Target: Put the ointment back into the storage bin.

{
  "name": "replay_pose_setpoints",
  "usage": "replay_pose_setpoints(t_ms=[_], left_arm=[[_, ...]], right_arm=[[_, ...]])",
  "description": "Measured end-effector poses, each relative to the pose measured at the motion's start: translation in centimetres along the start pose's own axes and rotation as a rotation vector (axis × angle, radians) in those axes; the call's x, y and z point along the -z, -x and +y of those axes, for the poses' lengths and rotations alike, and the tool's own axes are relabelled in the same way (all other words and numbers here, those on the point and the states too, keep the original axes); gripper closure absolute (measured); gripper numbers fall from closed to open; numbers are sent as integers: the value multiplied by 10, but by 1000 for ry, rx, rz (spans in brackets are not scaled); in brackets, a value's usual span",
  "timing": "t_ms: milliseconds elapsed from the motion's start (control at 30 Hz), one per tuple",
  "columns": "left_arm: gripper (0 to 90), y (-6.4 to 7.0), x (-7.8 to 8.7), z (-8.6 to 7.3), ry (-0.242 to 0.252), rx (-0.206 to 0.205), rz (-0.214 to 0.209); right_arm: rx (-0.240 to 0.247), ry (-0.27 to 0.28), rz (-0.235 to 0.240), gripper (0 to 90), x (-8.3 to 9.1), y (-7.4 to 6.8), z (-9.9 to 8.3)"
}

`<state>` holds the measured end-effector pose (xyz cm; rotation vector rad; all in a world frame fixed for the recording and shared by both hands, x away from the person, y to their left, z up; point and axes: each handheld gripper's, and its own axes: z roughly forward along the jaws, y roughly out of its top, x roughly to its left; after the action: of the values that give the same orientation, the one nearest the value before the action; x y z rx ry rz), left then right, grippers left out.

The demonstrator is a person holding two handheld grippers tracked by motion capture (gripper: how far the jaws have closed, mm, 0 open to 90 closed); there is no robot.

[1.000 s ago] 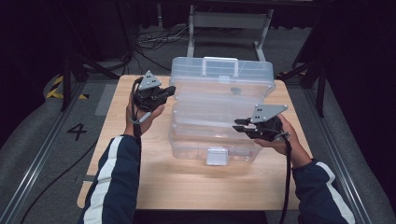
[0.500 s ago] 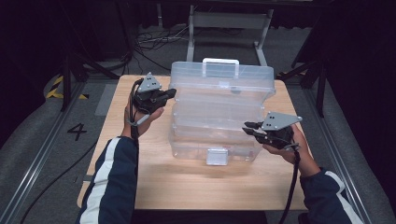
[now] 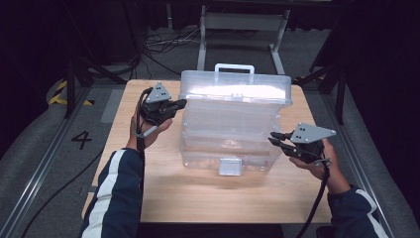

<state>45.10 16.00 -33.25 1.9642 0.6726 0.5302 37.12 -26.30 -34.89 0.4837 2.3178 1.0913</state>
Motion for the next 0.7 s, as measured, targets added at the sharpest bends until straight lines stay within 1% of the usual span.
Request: replay_pose_setpoints(t_ms=[200, 333, 433, 467, 533, 567, 633, 700], left_arm=[[900, 2, 1, -4, -4, -8, -14], [900, 5, 2, -6, -9, -17, -15], [900, 8, 3, -9, -18, -31, -21], [900, 10, 3, -10, -20, -40, -13], [900, 12, 3, -11, -21, -46, -13], [900, 15, 2, -13, -28, -56, -20], [900, 18, 1, -14, -38, -70, -20], [900, 20, 1, -16, -45, -77, -21]], right_arm=[[-26, 9, -4, 796, 8, 4, -7], [-27, 8, -9, 795, 12, 5, -9], [-35, 12, -9, 796, 14, 6, -11], [-35, 11, -10, 795, 15, 6, -12], [-41, 13, -11, 791, 17, 6, -14], [-41, 4, -18, 791, 18, 6, -15], [-44, -5, -21, 792, 19, 7, -17], [-59, -12, -19, 791, 19, 9, -22]])
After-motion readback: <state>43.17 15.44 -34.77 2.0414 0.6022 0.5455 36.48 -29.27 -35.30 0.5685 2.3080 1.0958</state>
